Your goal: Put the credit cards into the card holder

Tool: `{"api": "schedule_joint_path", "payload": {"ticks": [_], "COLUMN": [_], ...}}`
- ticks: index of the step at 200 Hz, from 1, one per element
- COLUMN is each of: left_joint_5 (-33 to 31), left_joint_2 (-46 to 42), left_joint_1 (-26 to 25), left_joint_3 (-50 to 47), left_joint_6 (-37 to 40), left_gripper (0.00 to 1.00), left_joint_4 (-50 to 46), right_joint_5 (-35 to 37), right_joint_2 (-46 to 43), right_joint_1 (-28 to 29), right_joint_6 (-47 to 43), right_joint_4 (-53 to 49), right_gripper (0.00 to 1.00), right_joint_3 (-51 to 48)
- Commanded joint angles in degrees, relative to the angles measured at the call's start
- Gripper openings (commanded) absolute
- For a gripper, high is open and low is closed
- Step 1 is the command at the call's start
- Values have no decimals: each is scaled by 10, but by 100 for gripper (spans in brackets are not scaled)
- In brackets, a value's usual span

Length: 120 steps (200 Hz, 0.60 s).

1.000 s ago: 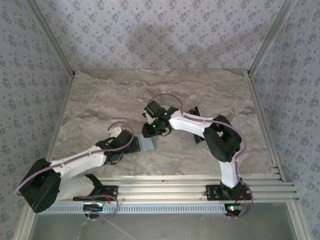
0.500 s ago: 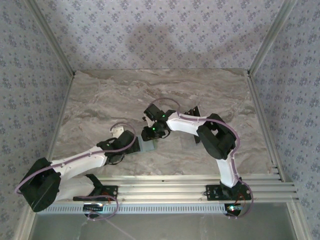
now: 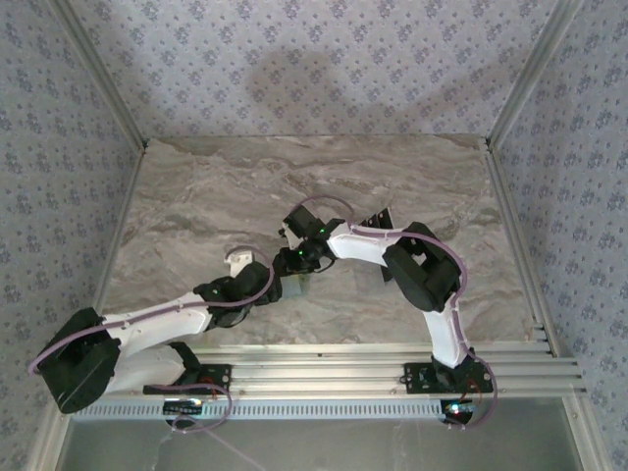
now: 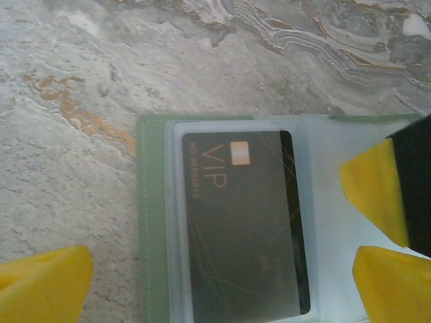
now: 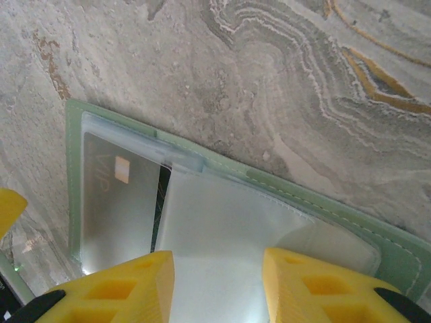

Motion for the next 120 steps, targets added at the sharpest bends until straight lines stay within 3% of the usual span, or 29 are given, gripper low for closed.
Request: {"api": "schedule_joint_path", "payload": {"ticks": [1,77,120], "left_joint_5": [5,-19,-72], "left_joint_2": [13,85,37], "left_joint_1": [-10,-22,-59], "left_joint_3": [-5,18,-1], "left_joint_6": [14,14,-4], "left_gripper": [99,99,99], "left_joint_4": [39,38,19], "right_joint_5": [-11,-14,-16], "right_joint_2": [20,17,16], "right_joint_1": [-3,-3,-3], "right_joint_6": [14,18,22], "right_joint_4": [-4,3,5], "right_gripper": [42,42,42], "right_joint_3": [-7,-15,-15]}}
